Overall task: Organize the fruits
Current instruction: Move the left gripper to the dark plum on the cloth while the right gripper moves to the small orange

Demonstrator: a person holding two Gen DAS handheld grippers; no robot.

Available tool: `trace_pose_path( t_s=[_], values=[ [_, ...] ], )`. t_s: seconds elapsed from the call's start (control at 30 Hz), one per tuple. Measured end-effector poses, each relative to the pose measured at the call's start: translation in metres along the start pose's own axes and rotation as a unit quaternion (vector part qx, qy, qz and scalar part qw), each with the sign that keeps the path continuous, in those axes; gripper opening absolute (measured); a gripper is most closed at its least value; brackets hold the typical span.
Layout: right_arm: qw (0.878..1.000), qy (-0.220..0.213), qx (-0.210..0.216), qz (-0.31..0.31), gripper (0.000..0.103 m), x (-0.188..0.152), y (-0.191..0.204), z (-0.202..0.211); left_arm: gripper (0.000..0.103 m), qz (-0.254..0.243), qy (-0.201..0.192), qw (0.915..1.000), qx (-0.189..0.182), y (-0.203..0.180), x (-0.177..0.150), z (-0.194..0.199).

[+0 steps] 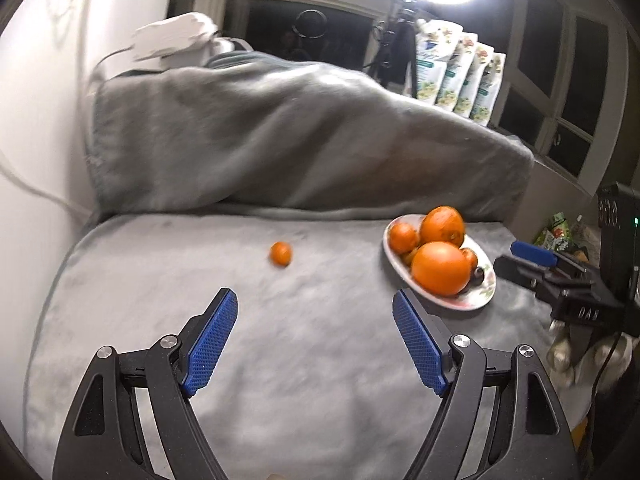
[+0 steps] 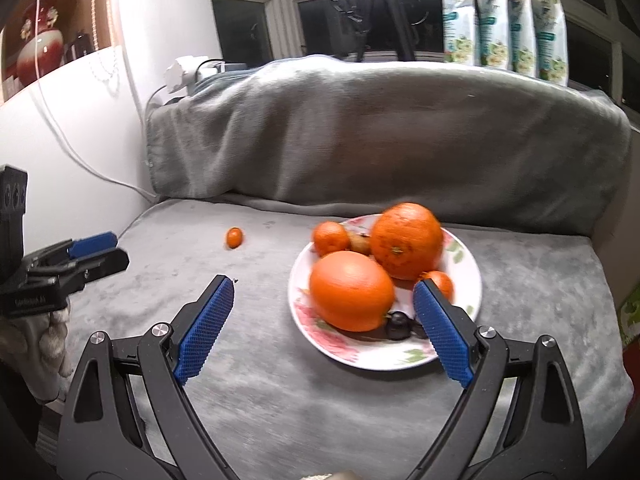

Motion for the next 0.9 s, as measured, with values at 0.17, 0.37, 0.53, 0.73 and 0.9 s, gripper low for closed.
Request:
trace_pose_path(
  t_s=[0.17,0.37,0.53,0.73,0.9],
  values=[
    [1.000,0.005,0.020,0.009,0.093,0.003,0.019,-0.007,0.080,0.002,-0.003,0.9999,0.013,0.008,-0.017,0.016],
    [0.999,0.010,0.039,0.021,0.093,0.011,0.041,-0.020,0.080,0.005,0.003,0.9999,0.016,0.011,-0.036,0.027],
    [0.997,0.018,0.068,0.016,0.093,0.017,0.057,-0.032,0.080,-0.001,0.009,0.9999,0.011,0.009,-0.045,0.031],
    [0.995,0.030,0.088,0.019,0.093,0.022,0.074,-0.049,0.077,-0.003,0.016,0.9999,0.001,0.005,-0.054,0.033],
    [0.994,0.042,0.087,0.041,0.093,0.024,0.088,-0.069,0.060,-0.005,0.026,0.9994,-0.020,-0.001,-0.067,0.034]
  ],
)
Point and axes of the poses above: each gripper's, at about its wrist camera, not at the fingertips, and z roughly against the way its jaws point, y to its left, x to its top, the point moved 10 cm from there along -z, roughly the way its jaws point, and after that the axes turned 3 degrees about -x, right-handed, at the moved point
